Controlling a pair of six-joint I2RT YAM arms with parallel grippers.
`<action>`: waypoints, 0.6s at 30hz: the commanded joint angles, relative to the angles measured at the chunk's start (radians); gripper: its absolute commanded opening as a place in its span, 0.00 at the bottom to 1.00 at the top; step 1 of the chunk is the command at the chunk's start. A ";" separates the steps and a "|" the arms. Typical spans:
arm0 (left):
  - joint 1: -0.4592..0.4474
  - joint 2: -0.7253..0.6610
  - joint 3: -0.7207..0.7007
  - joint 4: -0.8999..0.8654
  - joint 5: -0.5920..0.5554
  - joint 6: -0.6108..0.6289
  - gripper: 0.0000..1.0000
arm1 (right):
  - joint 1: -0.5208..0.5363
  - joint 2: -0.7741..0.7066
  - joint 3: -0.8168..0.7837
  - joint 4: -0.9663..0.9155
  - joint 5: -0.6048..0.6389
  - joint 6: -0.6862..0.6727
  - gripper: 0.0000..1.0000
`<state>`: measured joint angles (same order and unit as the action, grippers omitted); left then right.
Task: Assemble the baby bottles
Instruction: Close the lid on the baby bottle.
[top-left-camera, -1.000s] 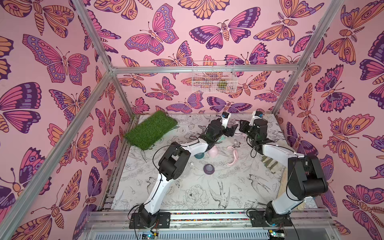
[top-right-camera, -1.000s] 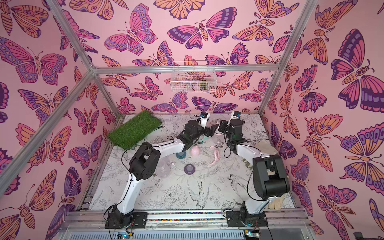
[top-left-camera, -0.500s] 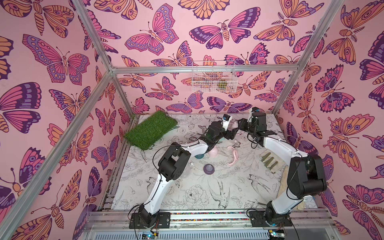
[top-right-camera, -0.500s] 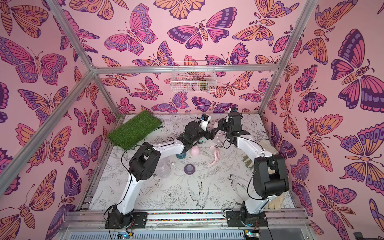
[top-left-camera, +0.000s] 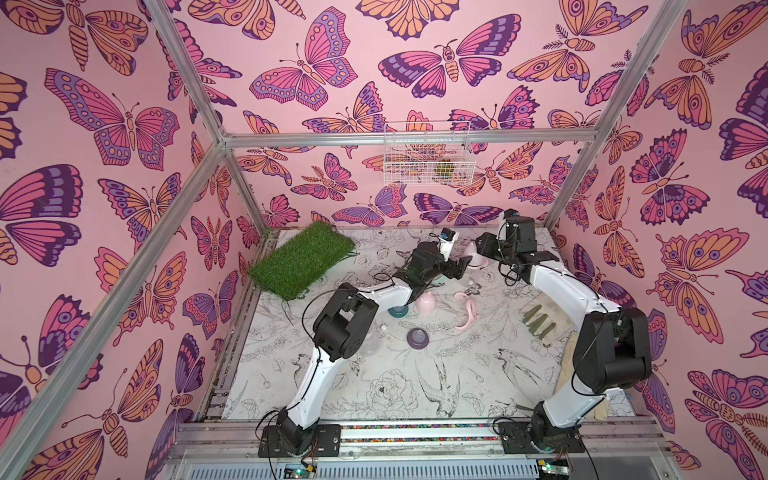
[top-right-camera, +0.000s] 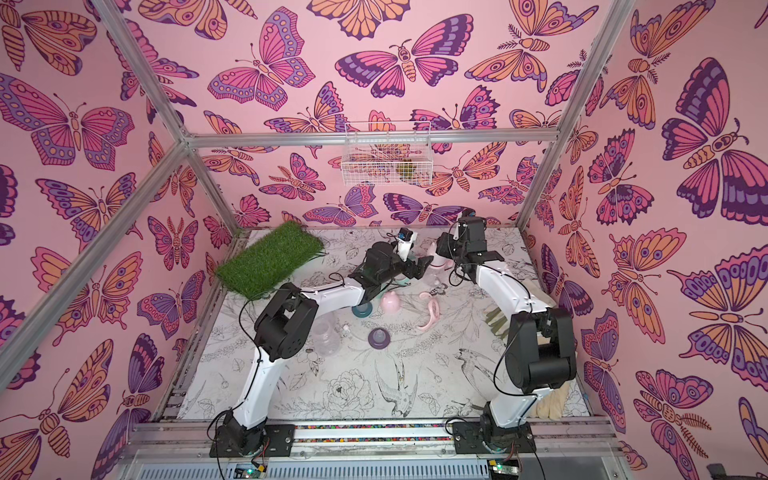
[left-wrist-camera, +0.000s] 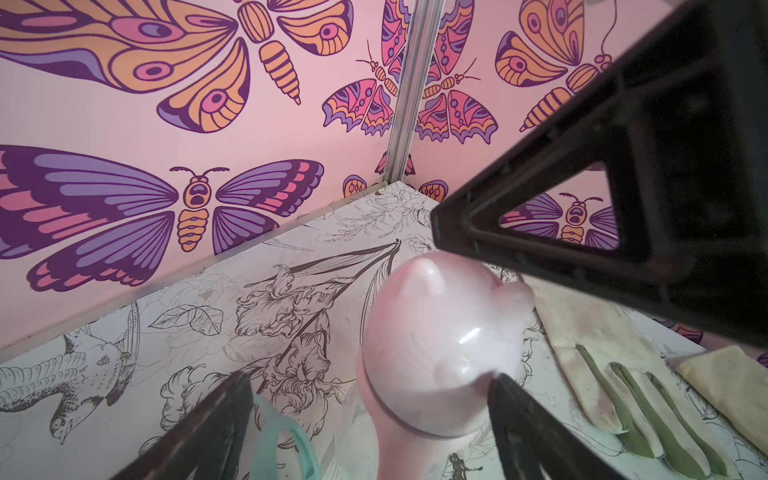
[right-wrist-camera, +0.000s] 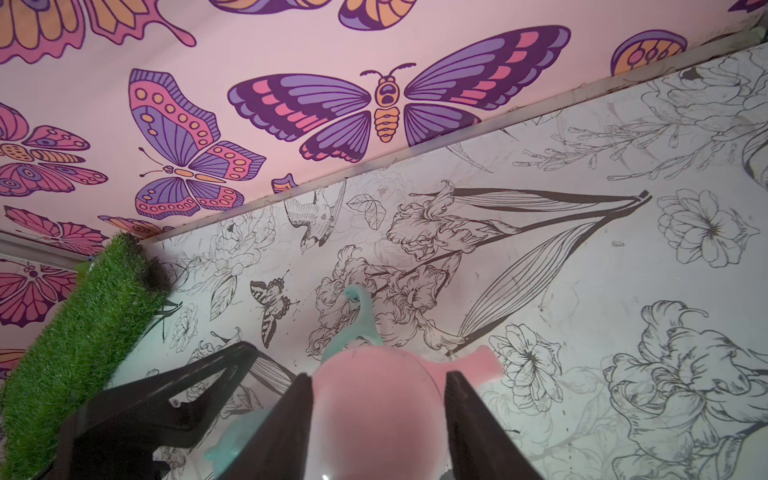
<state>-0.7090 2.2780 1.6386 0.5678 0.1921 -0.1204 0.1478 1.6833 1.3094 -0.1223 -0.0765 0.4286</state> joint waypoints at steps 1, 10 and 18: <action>0.006 -0.021 0.011 -0.006 0.025 0.009 0.90 | -0.009 0.014 0.050 -0.028 -0.023 -0.030 0.55; 0.016 -0.124 -0.071 -0.002 0.025 0.049 0.98 | -0.013 -0.050 0.077 -0.060 -0.100 -0.096 0.62; 0.082 -0.493 -0.271 -0.115 0.036 0.053 1.00 | 0.042 -0.221 0.039 -0.139 -0.147 -0.140 0.72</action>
<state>-0.6590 1.9285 1.4158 0.4770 0.2180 -0.0715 0.1532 1.5433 1.3495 -0.2150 -0.1867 0.3321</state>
